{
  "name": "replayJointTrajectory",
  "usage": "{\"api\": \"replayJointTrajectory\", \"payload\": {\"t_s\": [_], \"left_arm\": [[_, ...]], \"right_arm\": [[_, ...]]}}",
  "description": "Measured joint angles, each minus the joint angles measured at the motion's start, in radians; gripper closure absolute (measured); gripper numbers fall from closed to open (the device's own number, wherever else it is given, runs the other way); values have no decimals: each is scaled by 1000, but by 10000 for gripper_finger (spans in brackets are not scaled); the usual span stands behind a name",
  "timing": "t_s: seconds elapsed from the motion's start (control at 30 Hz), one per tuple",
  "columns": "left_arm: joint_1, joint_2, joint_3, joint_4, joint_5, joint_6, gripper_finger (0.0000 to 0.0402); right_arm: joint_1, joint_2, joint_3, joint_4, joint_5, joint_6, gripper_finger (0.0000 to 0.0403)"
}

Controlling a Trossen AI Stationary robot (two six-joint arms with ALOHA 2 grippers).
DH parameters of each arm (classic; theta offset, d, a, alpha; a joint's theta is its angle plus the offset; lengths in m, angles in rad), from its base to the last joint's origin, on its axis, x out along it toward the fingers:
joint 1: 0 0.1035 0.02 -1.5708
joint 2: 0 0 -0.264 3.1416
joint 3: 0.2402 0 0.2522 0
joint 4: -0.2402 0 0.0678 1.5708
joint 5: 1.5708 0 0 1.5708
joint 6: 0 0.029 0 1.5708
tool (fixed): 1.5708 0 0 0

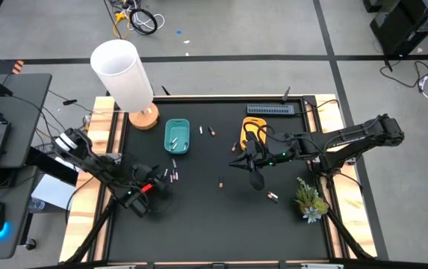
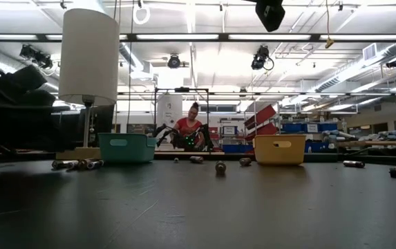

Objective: Sort batteries
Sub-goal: Put the silver battery into the blue bin

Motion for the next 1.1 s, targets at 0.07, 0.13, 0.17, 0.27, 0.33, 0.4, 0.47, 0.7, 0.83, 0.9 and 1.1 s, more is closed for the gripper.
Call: {"api": "replayJointTrajectory", "payload": {"t_s": [0.07,0.13,0.17,0.27,0.33,0.4,0.47,0.7,0.83,0.9,1.1], "left_arm": [[1,26,0,39,-1,0,204],[0,56,0,88,-1,1,204],[0,69,1,111,-1,1,204],[0,112,18,143,-6,1,204],[4,144,35,144,6,1,204],[8,183,50,142,16,4,204],[8,215,65,132,14,6,204],[11,263,92,112,13,-3,259],[12,275,93,115,11,-8,348],[11,275,87,123,7,-11,366],[11,274,82,116,6,-30,365]], "right_arm": [[0,0,0,0,0,0,384],[0,0,0,0,4,0,383],[0,0,0,0,4,0,383],[0,0,0,-1,5,3,387],[0,0,0,0,5,3,389],[0,0,0,-1,6,2,389],[0,0,0,-1,8,2,388],[0,0,0,-9,9,3,381],[-1,0,0,-9,9,2,384],[-1,0,0,-9,9,2,387],[-1,0,0,-9,9,2,389]]}}
